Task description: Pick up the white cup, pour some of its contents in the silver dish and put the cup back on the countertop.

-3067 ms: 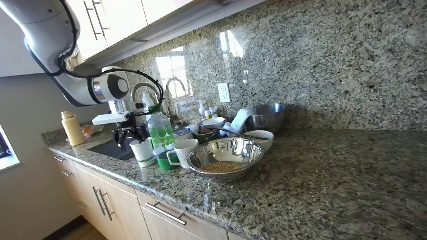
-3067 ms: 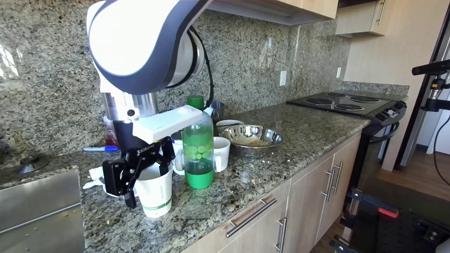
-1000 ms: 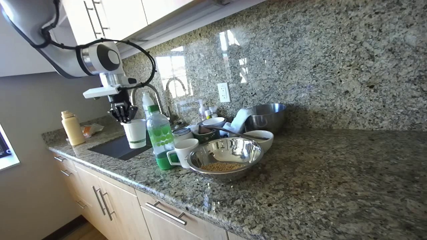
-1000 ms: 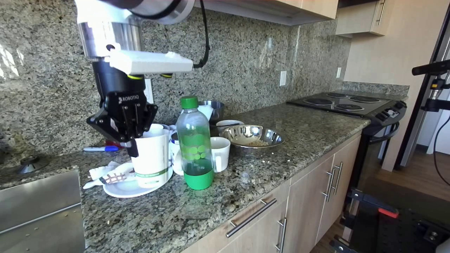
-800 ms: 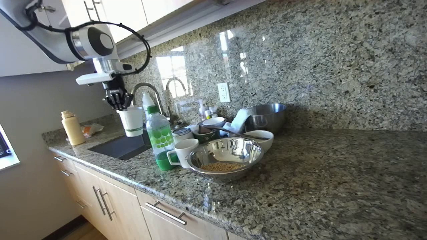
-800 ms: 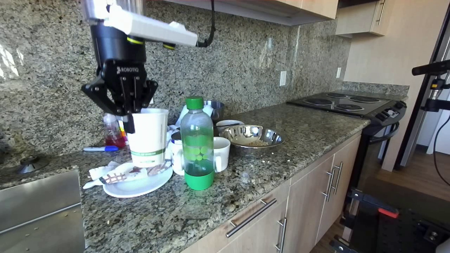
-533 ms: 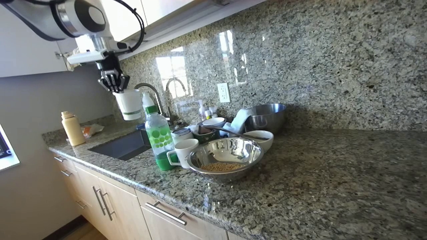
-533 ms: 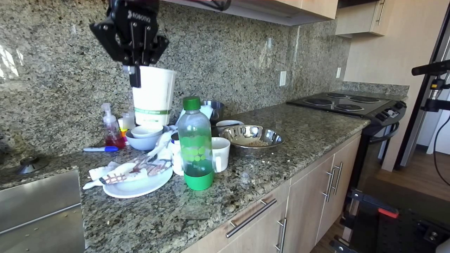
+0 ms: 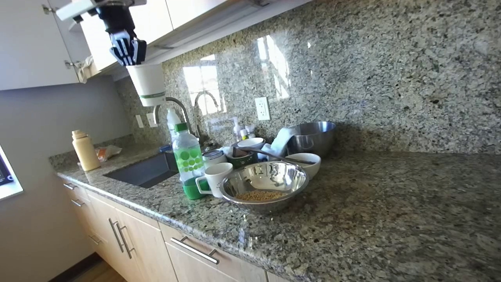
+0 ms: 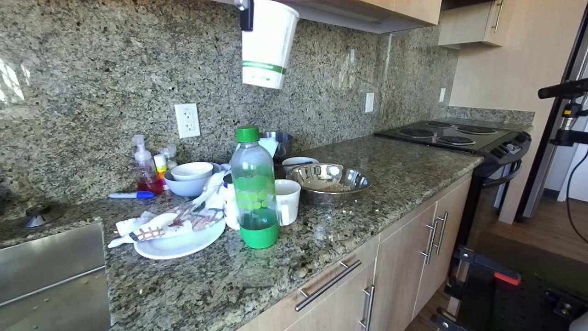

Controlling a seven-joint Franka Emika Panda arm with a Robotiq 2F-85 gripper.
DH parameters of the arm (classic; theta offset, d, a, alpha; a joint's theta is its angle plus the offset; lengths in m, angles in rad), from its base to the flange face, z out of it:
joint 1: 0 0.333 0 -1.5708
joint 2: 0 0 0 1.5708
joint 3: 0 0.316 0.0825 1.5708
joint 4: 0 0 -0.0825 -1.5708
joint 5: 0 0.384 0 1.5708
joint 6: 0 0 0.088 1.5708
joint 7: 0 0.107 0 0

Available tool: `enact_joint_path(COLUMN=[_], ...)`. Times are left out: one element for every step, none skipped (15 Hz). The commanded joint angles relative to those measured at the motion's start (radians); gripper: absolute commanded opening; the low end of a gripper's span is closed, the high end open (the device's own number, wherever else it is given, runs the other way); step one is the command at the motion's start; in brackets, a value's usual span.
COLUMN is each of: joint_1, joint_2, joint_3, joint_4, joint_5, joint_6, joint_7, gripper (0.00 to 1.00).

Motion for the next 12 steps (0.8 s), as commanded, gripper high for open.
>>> enact_joint_path(joint_1=[-0.054, -0.069, -0.083, -0.096, -0.107, -0.120, -0.132, -0.143, -0.154, -0.166, -0.179, -0.189], joint_2=[-0.097, -0.112, -0.127, -0.141, -0.153, -0.165, -0.177, -0.185, -0.193, -0.197, -0.199, -0.199], joint_3=[0.000, 0.001, -0.001, -0.003, -0.006, -0.009, -0.014, -0.016, -0.020, -0.024, -0.029, -0.031], joint_4=[-0.072, -0.088, -0.113, -0.139, -0.166, -0.202, -0.241, -0.273, -0.311, -0.351, -0.396, -0.434], joint_5=[-0.010, -0.017, -0.017, -0.013, -0.008, -0.005, -0.001, -0.002, 0.000, 0.000, -0.001, -0.001], joint_6=[-0.047, -0.056, -0.054, -0.046, -0.036, -0.017, 0.010, 0.033, 0.064, 0.102, 0.150, 0.197], joint_7=[0.083, 0.105, 0.123, 0.139, 0.152, 0.172, 0.186, 0.204, 0.214, 0.229, 0.239, 0.251], gripper=[0.01, 0.01, 0.01, 0.01, 0.01, 0.01, 0.01, 0.01, 0.01, 0.01, 0.01, 0.01])
